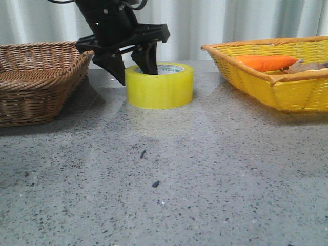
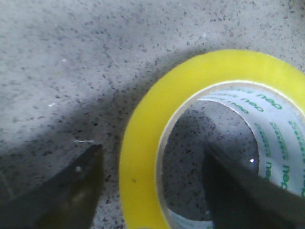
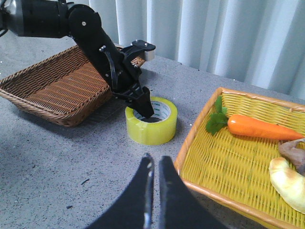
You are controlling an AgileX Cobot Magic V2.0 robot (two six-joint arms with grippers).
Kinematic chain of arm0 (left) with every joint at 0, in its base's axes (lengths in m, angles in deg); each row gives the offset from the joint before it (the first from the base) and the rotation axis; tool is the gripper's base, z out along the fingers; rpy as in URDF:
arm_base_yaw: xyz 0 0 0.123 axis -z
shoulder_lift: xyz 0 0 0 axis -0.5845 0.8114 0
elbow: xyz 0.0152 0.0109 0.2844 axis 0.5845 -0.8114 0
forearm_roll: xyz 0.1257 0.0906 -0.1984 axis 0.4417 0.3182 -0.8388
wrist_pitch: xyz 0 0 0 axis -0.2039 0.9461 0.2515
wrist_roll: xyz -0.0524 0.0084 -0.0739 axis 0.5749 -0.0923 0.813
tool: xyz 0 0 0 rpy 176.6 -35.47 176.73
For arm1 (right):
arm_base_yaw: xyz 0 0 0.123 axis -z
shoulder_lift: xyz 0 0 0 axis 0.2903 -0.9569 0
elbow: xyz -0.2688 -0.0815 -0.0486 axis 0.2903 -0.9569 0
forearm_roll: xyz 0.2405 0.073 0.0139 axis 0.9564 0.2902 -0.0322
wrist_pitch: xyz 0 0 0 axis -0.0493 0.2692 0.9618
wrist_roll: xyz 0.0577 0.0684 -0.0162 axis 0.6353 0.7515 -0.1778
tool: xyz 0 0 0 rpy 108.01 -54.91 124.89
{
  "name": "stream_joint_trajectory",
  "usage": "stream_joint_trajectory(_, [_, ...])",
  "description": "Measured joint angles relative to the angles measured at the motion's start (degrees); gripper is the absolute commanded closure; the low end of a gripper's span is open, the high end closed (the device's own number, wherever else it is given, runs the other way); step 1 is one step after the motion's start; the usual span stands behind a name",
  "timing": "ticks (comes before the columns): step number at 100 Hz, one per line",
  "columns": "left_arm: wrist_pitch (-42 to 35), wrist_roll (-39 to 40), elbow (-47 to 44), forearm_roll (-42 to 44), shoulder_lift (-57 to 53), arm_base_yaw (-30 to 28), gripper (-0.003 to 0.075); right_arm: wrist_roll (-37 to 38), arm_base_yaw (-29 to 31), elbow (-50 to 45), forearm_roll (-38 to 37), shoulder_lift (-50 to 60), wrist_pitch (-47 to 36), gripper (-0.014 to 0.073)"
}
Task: Transfer tape with both arms
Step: 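Carry the tape roll with the left gripper into the brown basket, release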
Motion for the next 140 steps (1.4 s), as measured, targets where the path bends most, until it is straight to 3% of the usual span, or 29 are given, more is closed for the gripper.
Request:
stream_joint_trajectory(15, [-0.5,0.0,0.1,-0.3,0.1,-0.1,0.0739,0.0,0.0,0.0,0.1,0.0,0.0,0.0662])
stream_joint_trajectory(37, [0.9,-1.2,3.1,0.0,0.0,-0.4,0.0741,0.0,0.0,0.0,0.1,-0.1,0.1,0.0661])
stream_joint_trajectory(54, [2.8,-1.4,13.0,-0.2,-3.7,-2.0,0.0741,0.0,0.0,0.0,0.1,-0.1,-0.1,0.0662])
stream_joint_trajectory(76, [6.5,-1.4,19.9,1.6,-11.2,-9.8,0.0741,0.0,0.0,0.0,0.1,-0.1,-0.2,0.0662])
stream_joint_trajectory(90, [15.3,-1.4,20.1,3.9,-12.7,-16.8,0.0741,0.0,0.0,0.0,0.1,-0.1,-0.2,0.0662])
stream_joint_trajectory(106, [20.3,-1.4,14.9,4.6,-12.7,-23.9,0.0741,0.0,0.0,0.0,0.1,-0.1,-0.3,0.0662])
stream_joint_trajectory(126, [19.5,0.0,4.1,5.1,-12.2,-26.6,0.0729,0.0,0.0,0.0,0.1,-0.1,-0.6,0.0662])
stream_joint_trajectory(133, [18.4,2.0,0.6,6.7,-11.9,-26.7,0.0670,0.0,0.0,0.0,0.1,-0.1,-0.6,0.0662])
stream_joint_trajectory(140, [18.1,3.1,-2.2,8.1,-11.8,-26.7,0.0562,0.0,0.0,0.0,0.1,-0.1,-0.6,0.0662])
